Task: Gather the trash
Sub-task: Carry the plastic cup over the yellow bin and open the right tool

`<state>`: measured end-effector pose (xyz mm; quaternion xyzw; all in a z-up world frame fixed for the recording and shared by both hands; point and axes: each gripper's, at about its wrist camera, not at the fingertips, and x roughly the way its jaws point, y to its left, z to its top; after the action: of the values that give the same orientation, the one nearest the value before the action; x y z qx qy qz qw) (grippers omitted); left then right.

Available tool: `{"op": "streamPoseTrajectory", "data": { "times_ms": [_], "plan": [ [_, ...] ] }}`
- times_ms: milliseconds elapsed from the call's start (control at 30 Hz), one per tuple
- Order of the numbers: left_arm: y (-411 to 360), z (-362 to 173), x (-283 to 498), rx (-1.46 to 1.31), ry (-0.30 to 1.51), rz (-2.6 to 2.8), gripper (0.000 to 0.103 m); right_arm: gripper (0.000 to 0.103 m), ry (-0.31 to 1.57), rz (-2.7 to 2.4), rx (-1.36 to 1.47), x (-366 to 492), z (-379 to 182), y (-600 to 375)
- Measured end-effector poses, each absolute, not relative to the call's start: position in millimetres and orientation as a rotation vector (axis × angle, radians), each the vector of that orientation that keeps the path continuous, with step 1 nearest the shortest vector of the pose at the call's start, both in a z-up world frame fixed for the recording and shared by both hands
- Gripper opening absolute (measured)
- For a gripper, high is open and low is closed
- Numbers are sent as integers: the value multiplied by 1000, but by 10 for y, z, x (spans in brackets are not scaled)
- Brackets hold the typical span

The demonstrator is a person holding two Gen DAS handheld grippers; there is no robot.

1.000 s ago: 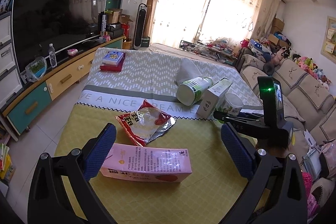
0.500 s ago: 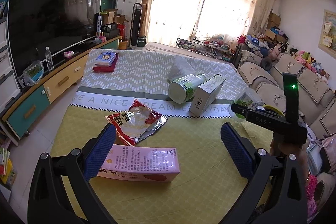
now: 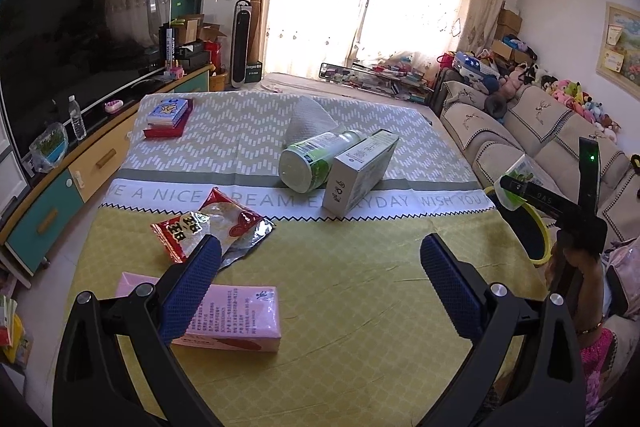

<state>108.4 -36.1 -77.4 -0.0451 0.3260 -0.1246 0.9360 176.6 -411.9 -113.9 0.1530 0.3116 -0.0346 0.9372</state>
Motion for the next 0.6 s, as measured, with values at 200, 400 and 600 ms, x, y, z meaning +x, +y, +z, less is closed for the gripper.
{"op": "streamPoseTrajectory", "data": {
  "times_ms": [200,400,600],
  "plan": [
    [-571,-798,1155,-86,693,-277,98,50,658,-216,370,1686,-1323,-4766],
    [-793,-849,1215,-56,720,-297,98,50,703,-323,404,1677,-1567,-5236],
    [-886,-878,1235,-37,733,-302,98,62,738,-362,429,1703,-1750,-5429]
  ]
}}
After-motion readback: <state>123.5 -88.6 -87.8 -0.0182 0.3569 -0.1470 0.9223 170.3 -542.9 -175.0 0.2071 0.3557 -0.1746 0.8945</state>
